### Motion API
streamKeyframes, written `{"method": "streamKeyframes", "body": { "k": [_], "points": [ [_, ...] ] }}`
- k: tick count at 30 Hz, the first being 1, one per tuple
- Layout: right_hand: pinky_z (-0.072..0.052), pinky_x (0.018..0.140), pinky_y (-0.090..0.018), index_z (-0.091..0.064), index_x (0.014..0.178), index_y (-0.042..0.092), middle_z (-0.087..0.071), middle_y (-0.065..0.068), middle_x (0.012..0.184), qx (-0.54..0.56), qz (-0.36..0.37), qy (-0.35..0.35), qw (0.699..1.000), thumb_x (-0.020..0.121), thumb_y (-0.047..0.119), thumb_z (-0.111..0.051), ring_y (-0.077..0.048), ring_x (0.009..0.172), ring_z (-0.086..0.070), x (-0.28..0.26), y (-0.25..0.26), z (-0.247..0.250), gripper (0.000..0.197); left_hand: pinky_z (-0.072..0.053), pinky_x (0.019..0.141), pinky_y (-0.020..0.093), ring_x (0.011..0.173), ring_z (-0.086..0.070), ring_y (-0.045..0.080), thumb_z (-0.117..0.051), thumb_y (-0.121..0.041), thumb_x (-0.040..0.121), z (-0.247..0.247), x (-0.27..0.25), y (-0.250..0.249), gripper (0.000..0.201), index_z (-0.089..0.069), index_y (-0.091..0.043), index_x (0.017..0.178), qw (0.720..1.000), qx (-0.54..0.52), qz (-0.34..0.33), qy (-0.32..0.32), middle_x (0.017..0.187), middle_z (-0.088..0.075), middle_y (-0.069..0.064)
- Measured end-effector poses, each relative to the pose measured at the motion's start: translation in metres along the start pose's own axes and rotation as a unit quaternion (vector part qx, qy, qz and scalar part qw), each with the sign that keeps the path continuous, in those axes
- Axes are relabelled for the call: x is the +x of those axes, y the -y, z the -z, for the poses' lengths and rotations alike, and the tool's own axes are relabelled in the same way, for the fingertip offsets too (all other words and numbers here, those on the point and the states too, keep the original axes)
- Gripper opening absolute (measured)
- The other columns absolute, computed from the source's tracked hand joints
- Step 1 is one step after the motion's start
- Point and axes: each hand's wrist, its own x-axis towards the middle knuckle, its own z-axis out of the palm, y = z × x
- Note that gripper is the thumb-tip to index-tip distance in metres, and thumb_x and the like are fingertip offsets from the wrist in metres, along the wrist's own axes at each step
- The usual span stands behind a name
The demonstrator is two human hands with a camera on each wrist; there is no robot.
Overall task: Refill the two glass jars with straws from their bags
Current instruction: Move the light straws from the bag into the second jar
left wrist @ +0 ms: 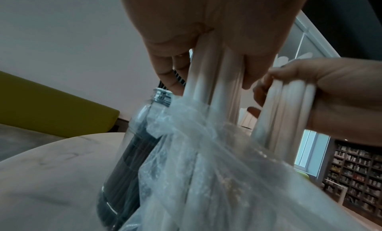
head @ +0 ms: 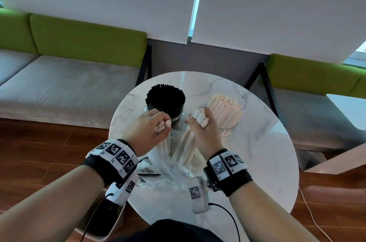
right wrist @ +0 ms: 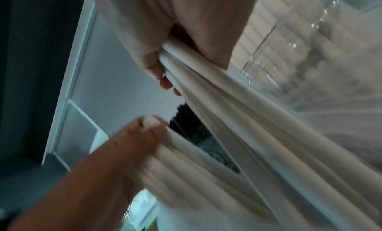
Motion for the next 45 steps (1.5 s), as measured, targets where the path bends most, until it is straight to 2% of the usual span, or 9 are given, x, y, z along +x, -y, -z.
{"method": "streamKeyframes", "body": {
  "k": [5,11,18,22,28,31,36,40,45],
  "points": [
    [-0.048,0.073,-0.042,-0.05,0.094,0.011,-0.063,-0.008,0.072,0.165,-0.019,-0.066,0.984,0.09,0.011,-0.058,-0.026,0.071,-0.059,0.031,0.048,0.046,0.009,-0.03,0.069,0.001,0.079,-0.042,0.001,-0.057,-0.039,0.088,-0.001,0.004,-0.002,0.016,-0.061,-0.031,0.101,1.0,0.026,-0.001,0.004,0.1,-0.056,-0.017],
    [-0.05,0.076,-0.038,-0.048,0.09,0.015,-0.059,-0.001,0.07,0.21,0.091,-0.139,0.963,0.089,0.005,-0.057,-0.02,0.067,-0.057,0.068,0.09,0.096,0.014,-0.03,0.066,0.003,0.082,-0.05,0.009,-0.059,-0.034,0.087,-0.007,0.01,0.0,0.014,-0.062,-0.027,0.099,1.0,-0.004,-0.018,0.007,0.098,-0.057,-0.012],
    [-0.051,0.083,-0.041,-0.05,0.093,0.02,-0.067,-0.002,0.078,0.073,0.067,-0.131,0.986,0.087,0.014,-0.061,-0.02,0.08,-0.063,0.085,0.056,0.091,0.014,-0.028,0.069,0.017,0.083,-0.049,0.008,-0.06,-0.03,0.086,-0.012,0.013,0.002,0.014,-0.063,-0.026,0.099,0.999,-0.02,-0.024,0.009,0.097,-0.056,-0.011],
    [-0.044,0.08,-0.009,-0.047,0.114,0.02,-0.068,-0.003,0.106,0.014,0.046,-0.119,0.992,0.087,0.013,-0.067,-0.002,0.091,-0.062,0.08,0.026,0.082,0.034,-0.026,0.066,0.01,0.079,-0.047,0.007,-0.06,-0.029,0.086,-0.013,0.012,0.005,0.012,-0.064,-0.025,0.097,0.999,-0.022,-0.029,-0.005,0.094,-0.056,-0.012],
    [-0.043,0.085,-0.011,-0.05,0.125,0.021,-0.058,0.003,0.12,-0.135,0.067,-0.038,0.988,0.091,0.003,-0.057,-0.008,0.105,-0.058,0.073,-0.004,0.081,0.039,-0.03,0.066,0.009,0.078,-0.049,0.009,-0.061,-0.029,0.086,-0.011,0.012,0.006,0.013,-0.063,-0.024,0.098,0.999,-0.023,-0.03,0.0,0.094,-0.056,-0.01],
    [-0.032,0.106,-0.016,-0.051,0.132,0.016,-0.052,-0.001,0.135,-0.299,0.111,0.051,0.946,0.095,0.014,-0.054,-0.009,0.122,-0.047,0.067,-0.015,0.081,0.037,-0.029,0.067,0.015,0.082,-0.052,0.011,-0.061,-0.03,0.085,-0.014,0.013,0.007,0.014,-0.063,-0.026,0.098,0.999,-0.019,-0.026,0.002,0.095,-0.056,-0.011],
    [0.013,0.117,-0.042,-0.02,0.151,0.022,-0.007,0.009,0.16,-0.592,0.164,0.112,0.781,0.096,0.05,-0.033,-0.013,0.147,0.011,0.061,-0.023,0.084,0.063,-0.031,0.067,0.015,0.081,-0.051,0.01,-0.061,-0.03,0.085,-0.017,0.014,0.006,0.012,-0.063,-0.026,0.096,1.0,-0.02,-0.022,-0.006,0.093,-0.056,-0.012],
    [0.009,0.118,-0.04,-0.001,0.153,0.019,0.007,0.006,0.16,-0.471,0.103,-0.012,0.876,0.091,0.059,-0.043,-0.015,0.147,0.012,0.058,-0.02,0.108,0.085,-0.031,0.067,0.014,0.078,-0.05,0.009,-0.061,-0.03,0.084,-0.019,0.013,0.01,0.01,-0.063,-0.027,0.094,0.999,-0.022,-0.025,-0.014,0.091,-0.056,-0.012],
    [-0.011,0.121,-0.038,0.006,0.152,0.017,0.008,0.004,0.161,-0.329,-0.025,0.08,0.94,0.07,0.069,-0.051,-0.006,0.145,0.003,0.051,-0.045,0.111,0.112,-0.031,0.068,0.012,0.078,-0.051,0.009,-0.062,-0.029,0.084,-0.019,0.014,0.01,0.01,-0.063,-0.025,0.093,0.999,-0.026,-0.032,-0.012,0.091,-0.057,-0.011]
  ]
}}
